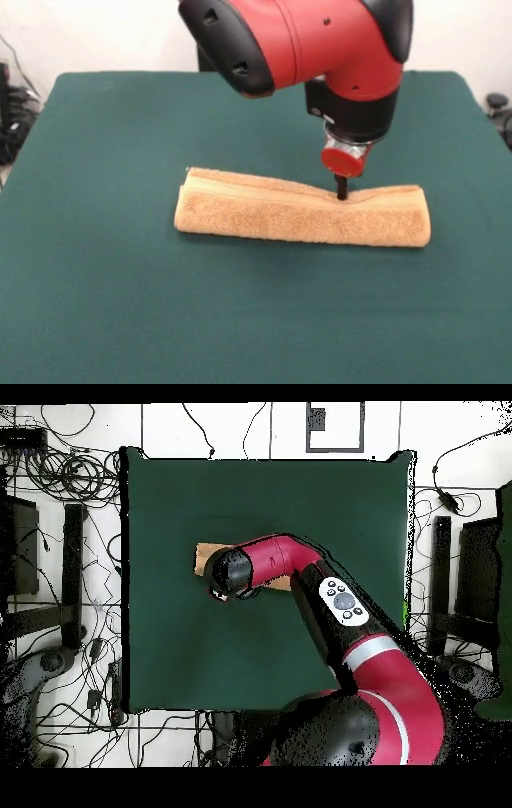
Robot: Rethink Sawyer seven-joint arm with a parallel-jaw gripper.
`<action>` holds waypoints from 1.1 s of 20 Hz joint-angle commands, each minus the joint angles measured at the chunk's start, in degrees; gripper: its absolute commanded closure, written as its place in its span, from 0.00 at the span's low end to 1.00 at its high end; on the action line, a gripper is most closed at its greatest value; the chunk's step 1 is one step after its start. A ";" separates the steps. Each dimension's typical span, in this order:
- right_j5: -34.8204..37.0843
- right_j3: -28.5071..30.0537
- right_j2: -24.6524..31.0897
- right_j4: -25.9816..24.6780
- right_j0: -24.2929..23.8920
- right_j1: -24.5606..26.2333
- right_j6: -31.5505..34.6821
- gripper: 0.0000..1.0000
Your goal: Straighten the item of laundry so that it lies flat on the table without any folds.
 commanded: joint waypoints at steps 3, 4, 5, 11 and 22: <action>-10.46 -2.10 -10.56 8.19 12.24 -1.13 45.70 1.00; -10.83 -1.39 -10.92 8.15 12.39 -1.45 46.80 1.00; -11.31 -1.26 -11.61 9.04 12.75 -1.50 47.79 1.00; -14.69 -0.26 -16.49 13.77 15.69 -0.94 45.31 1.00; -14.53 0.24 -19.87 17.43 17.47 -1.71 50.66 1.00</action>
